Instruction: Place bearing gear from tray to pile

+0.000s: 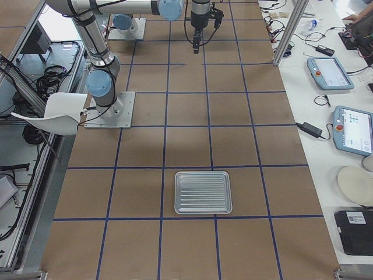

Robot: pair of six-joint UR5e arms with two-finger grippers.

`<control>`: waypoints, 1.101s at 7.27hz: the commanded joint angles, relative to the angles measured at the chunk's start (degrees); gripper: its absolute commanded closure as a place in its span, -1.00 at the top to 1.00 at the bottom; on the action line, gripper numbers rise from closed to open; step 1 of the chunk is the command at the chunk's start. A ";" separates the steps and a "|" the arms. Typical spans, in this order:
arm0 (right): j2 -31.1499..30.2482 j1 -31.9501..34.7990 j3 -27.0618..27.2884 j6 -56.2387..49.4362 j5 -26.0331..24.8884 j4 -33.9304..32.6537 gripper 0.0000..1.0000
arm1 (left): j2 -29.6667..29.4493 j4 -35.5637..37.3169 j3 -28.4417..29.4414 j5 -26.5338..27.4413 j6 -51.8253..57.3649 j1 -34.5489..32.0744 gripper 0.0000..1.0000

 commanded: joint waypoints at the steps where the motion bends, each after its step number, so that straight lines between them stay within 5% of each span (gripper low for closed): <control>1: -0.01 0.08 0.06 -0.17 0.67 3.16 1.00 | -3.34 4.10 -1.03 0.58 9.44 12.60 -1.00; 6: 0.08 0.08 -0.04 -0.44 -0.12 0.79 1.00 | -10.30 8.96 -2.87 0.40 10.25 18.77 -1.00; 8: -0.18 0.08 -1.17 -0.70 0.84 1.48 1.00 | -9.60 9.66 -4.29 0.58 10.42 18.69 0.99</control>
